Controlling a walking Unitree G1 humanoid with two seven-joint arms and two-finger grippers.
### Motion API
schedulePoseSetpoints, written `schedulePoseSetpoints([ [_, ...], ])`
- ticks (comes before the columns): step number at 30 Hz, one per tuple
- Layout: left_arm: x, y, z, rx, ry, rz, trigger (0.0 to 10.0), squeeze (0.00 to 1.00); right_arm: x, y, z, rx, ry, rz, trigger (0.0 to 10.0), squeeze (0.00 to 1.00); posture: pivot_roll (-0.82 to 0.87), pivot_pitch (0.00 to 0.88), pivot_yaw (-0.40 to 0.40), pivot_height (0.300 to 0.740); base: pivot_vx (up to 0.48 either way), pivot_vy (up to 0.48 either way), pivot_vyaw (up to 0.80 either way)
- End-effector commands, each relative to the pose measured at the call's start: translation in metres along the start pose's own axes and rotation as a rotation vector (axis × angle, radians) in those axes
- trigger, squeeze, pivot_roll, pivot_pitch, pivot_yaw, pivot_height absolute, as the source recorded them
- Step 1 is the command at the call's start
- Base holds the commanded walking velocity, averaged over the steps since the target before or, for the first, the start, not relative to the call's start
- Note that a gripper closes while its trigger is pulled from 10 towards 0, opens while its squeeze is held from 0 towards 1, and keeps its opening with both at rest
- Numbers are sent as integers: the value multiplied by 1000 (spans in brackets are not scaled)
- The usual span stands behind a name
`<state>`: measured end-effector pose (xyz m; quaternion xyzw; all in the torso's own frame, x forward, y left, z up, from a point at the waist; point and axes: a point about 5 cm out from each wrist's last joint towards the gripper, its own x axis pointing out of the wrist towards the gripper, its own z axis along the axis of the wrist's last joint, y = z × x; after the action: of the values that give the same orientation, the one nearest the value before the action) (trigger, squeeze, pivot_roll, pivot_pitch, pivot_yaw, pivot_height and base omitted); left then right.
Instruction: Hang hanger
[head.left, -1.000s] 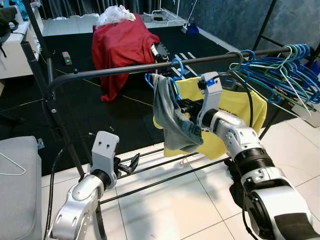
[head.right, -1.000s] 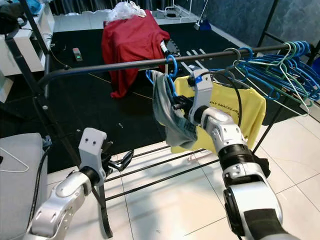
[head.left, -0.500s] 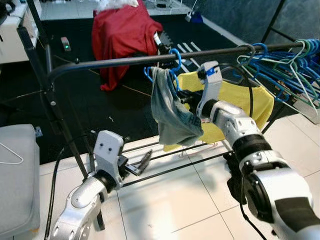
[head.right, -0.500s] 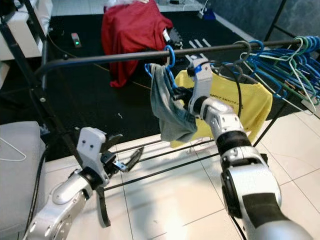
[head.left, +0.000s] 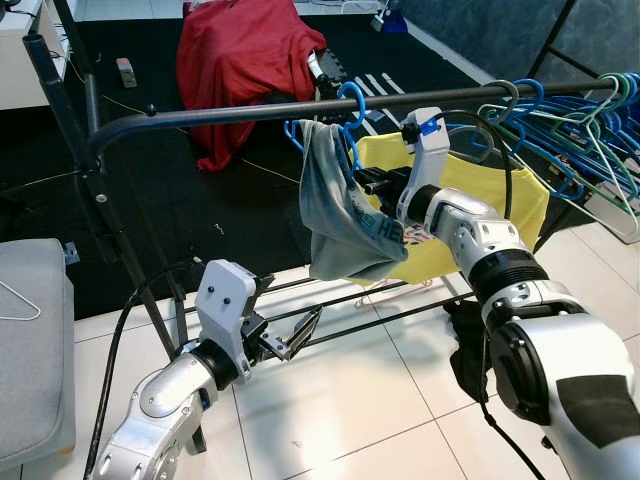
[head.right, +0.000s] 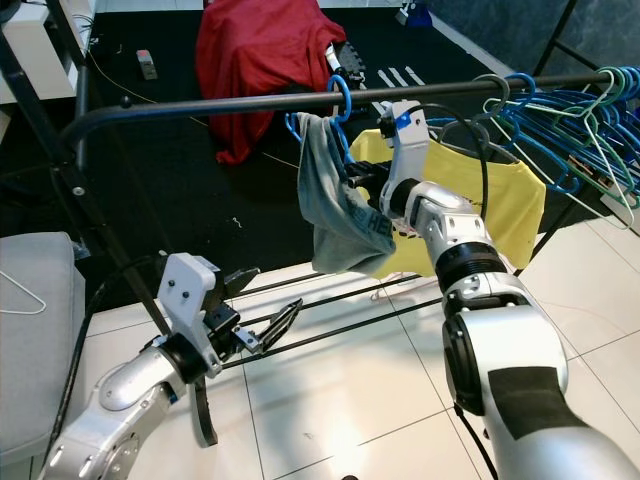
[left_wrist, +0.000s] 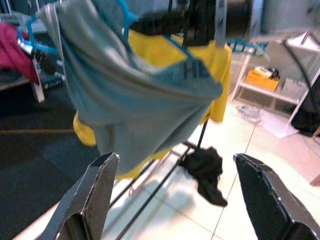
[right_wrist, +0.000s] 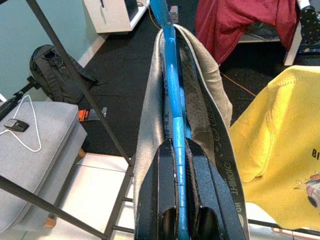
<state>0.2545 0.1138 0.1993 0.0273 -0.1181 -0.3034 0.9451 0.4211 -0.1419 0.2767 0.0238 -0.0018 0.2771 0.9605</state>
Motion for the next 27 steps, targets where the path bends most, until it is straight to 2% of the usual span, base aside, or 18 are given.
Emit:
schedulePoseSetpoints([
  [1,0,0,9,-10,-62,16,10000,0,-2,-4,6,-25,-7,-18,10000,0,7,241,-113,735,0,0,0],
  [2,0,0,9,-10,-62,16,10000,0,-2,-4,6,-25,-7,-18,10000,0,7,241,-113,735,0,0,0],
  [3,2,1,12,-8,-78,24,10000,0,-1,-4,7,-24,-10,-18,10000,376,6,237,-115,735,0,0,0],
  [4,2,1,13,-6,-82,27,10000,0,-1,-4,7,-21,-13,-19,10000,976,5,233,-115,735,0,0,0],
  [5,2,1,13,-4,-80,26,10000,0,-1,-4,8,-15,-18,-23,10000,976,5,233,-115,735,0,0,0],
  [6,2,2,12,-2,-75,24,10000,0,-1,-4,9,-27,-18,-25,10000,867,2,228,-113,735,0,0,0],
  [8,2,2,12,-2,-75,24,10000,0,-1,-4,9,-27,-18,-25,10000,867,2,228,-113,735,0,0,0],
  [9,3,2,11,0,-72,23,10000,0,-1,-5,9,-32,-23,-30,10000,0,0,221,-112,735,0,0,0],
  [16,7,8,14,18,-80,21,10000,0,-2,-6,22,-100,-65,-38,10000,0,4,165,-106,735,0,0,0],
  [21,8,9,14,20,-81,22,10000,0,-2,-7,24,-110,-69,-41,10000,0,3,162,-106,735,0,0,0],
  [23,9,21,15,15,-95,89,10000,0,-3,-8,24,-150,-94,-74,10000,0,-13,124,-94,735,0,0,0],
  [26,8,25,14,10,-100,112,10000,0,-4,-7,22,-164,-113,-92,10000,0,-26,107,-80,735,0,0,0],
  [27,8,30,12,2,-103,131,10000,0,-4,-6,17,-199,-120,-117,10000,0,-48,83,-52,735,0,0,0],
])
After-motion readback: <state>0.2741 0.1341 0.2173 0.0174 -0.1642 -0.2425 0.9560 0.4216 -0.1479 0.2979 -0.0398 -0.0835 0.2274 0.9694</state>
